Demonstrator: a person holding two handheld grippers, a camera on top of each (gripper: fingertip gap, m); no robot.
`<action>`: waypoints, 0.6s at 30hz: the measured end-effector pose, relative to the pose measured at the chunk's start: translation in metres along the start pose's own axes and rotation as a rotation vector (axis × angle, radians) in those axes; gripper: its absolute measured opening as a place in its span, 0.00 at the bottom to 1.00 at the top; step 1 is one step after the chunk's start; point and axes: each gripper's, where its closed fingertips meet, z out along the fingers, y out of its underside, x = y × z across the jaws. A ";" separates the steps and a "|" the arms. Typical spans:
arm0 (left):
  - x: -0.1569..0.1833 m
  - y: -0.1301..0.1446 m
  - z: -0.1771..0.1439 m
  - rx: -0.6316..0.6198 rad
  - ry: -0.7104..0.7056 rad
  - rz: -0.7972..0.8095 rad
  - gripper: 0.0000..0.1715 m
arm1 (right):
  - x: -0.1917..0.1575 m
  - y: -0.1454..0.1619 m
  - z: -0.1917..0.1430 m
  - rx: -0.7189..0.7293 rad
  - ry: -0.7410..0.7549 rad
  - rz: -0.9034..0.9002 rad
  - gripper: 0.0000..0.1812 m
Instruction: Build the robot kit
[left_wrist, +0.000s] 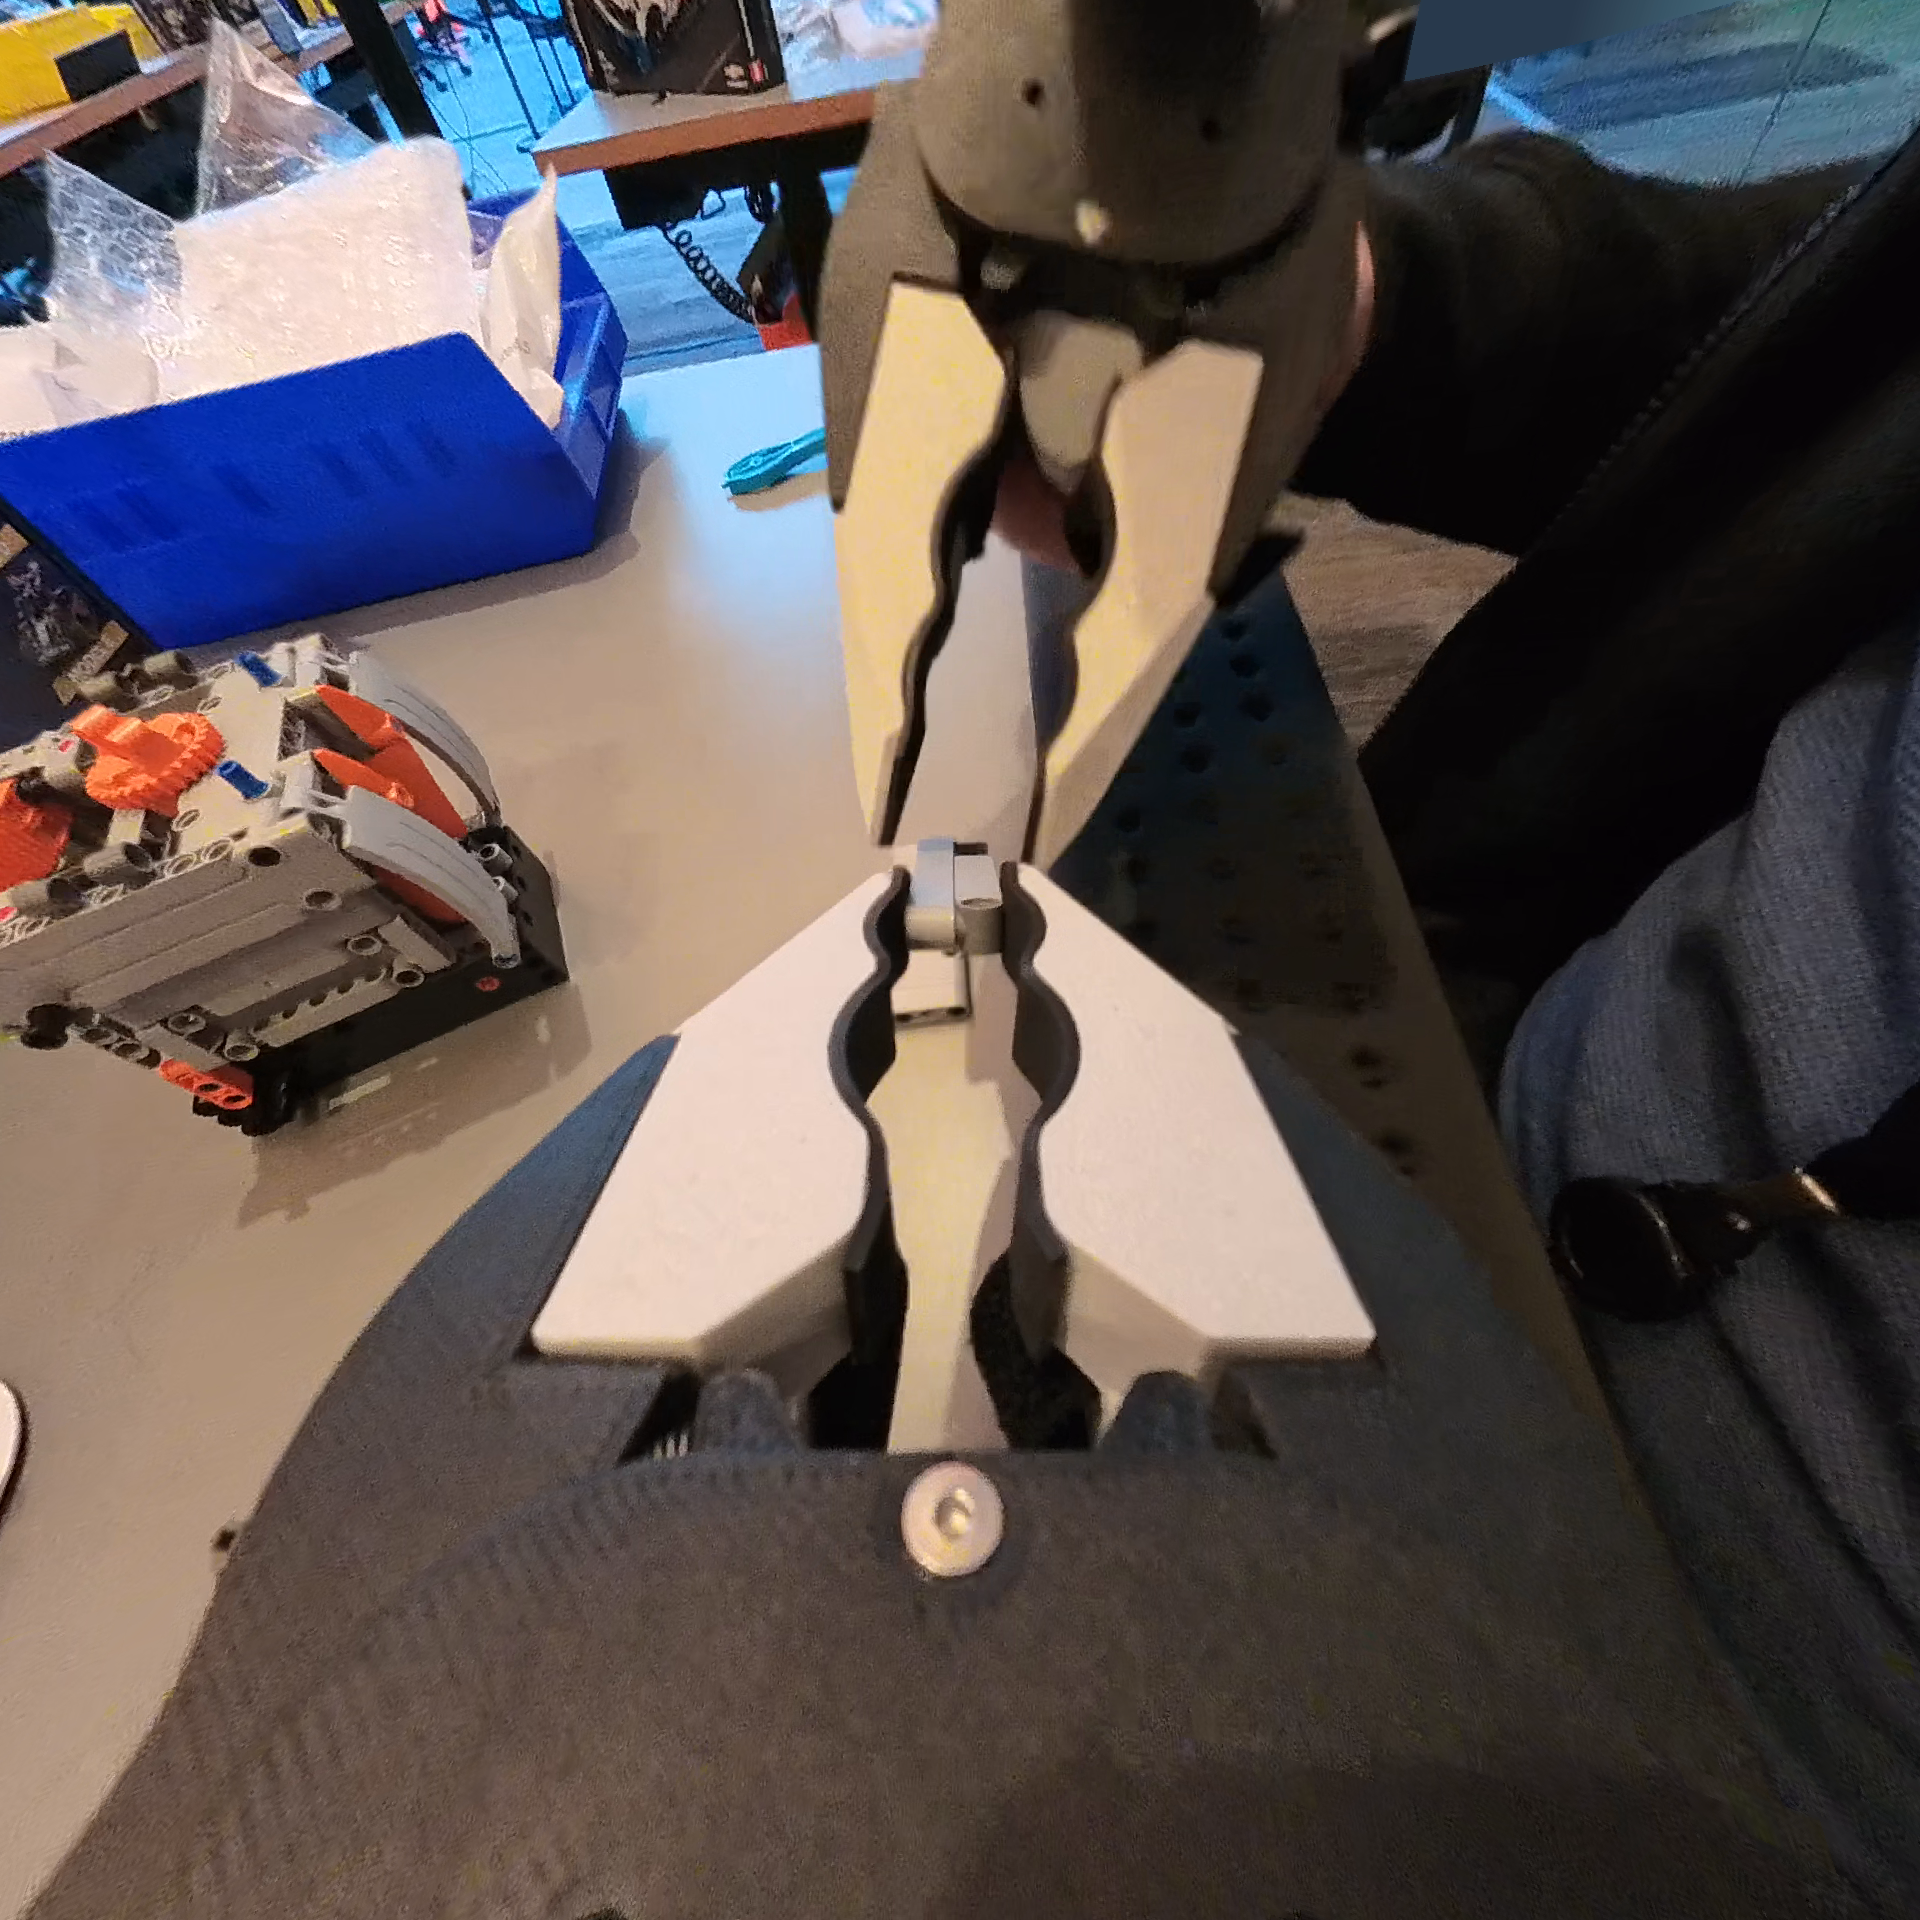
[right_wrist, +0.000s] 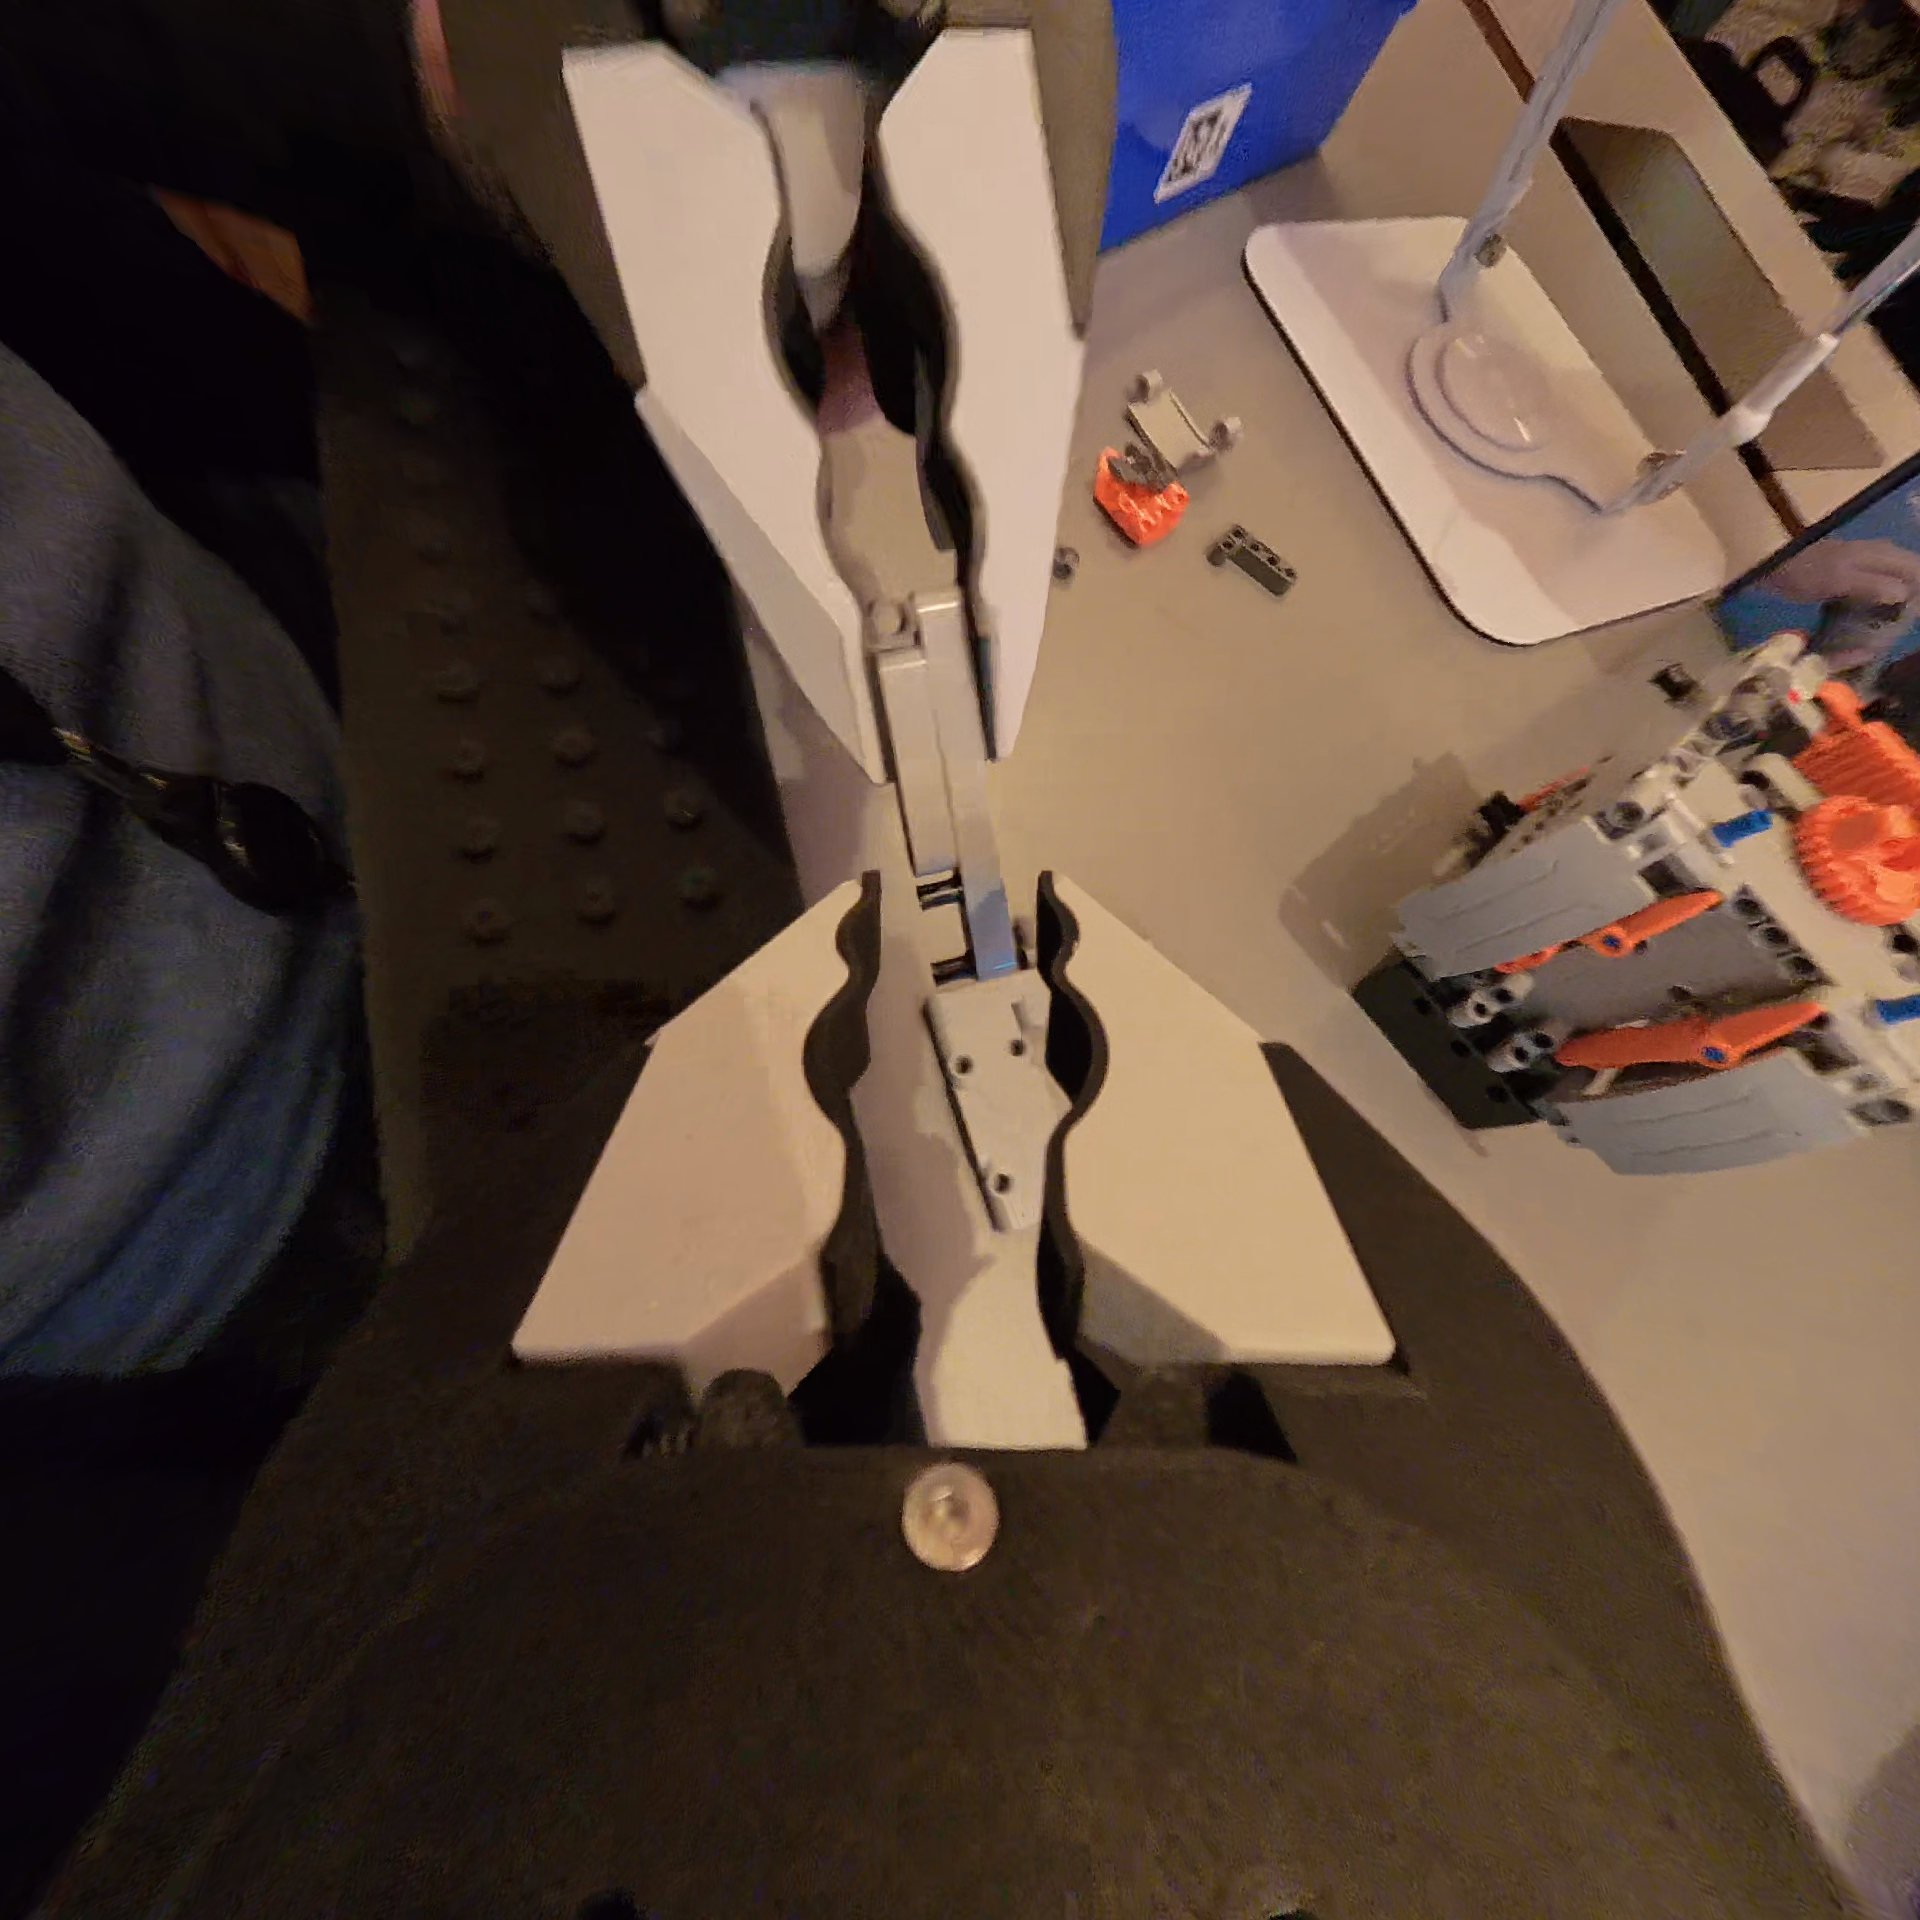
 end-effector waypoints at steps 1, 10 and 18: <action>-0.003 -0.001 0.000 0.006 -0.008 -0.025 0.08 | 0.002 0.001 0.003 -0.022 0.037 -0.036 0.17; -0.007 -0.013 -0.002 0.095 0.066 -0.182 0.08 | 0.009 -0.005 0.017 -0.014 0.153 -0.064 0.08; -0.003 -0.013 -0.004 0.088 0.101 -0.156 0.08 | -0.001 -0.015 0.006 0.081 -0.087 0.073 0.08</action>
